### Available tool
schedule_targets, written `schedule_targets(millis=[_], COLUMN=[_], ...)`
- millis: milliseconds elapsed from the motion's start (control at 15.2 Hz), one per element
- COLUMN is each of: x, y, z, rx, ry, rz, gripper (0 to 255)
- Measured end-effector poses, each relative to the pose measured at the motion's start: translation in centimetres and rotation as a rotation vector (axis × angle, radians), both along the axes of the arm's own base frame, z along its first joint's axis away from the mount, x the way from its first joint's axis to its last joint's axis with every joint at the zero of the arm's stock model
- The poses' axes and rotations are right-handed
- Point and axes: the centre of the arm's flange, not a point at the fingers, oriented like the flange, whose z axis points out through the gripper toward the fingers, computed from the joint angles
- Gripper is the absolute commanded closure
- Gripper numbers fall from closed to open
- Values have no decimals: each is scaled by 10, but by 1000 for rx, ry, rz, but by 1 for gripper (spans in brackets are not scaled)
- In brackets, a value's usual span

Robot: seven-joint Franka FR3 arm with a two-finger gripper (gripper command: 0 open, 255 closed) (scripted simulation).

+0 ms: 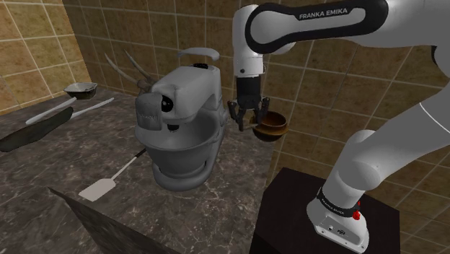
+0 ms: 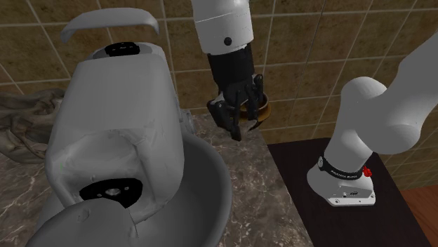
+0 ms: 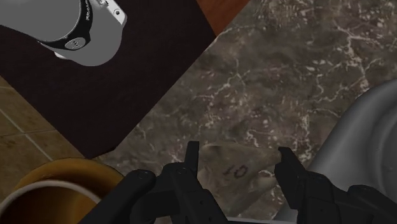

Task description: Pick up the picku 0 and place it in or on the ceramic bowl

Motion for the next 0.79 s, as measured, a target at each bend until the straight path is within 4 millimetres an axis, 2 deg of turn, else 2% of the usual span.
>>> schedule_targets(millis=[528,792], x=[-1,1], y=[0,-39], z=[39,45], rx=[0,0], ry=[0,0], rz=[0,-1], gripper=[255,255])
